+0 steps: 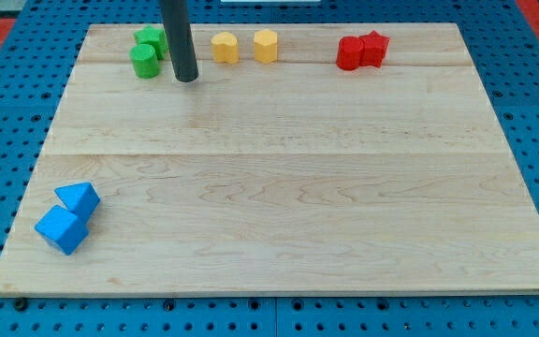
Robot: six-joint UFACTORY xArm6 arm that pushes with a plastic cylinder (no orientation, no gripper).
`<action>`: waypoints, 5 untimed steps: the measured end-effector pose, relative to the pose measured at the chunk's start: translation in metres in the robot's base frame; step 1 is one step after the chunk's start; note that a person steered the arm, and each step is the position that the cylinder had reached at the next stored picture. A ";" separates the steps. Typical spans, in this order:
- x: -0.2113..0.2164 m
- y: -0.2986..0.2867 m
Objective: Move the green star to the bottom left of the yellow heart
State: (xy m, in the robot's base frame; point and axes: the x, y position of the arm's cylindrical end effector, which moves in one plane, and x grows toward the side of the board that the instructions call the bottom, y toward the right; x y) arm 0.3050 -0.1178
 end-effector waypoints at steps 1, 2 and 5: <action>0.000 0.000; 0.001 -0.006; -0.008 -0.076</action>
State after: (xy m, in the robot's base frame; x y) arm 0.2974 -0.1940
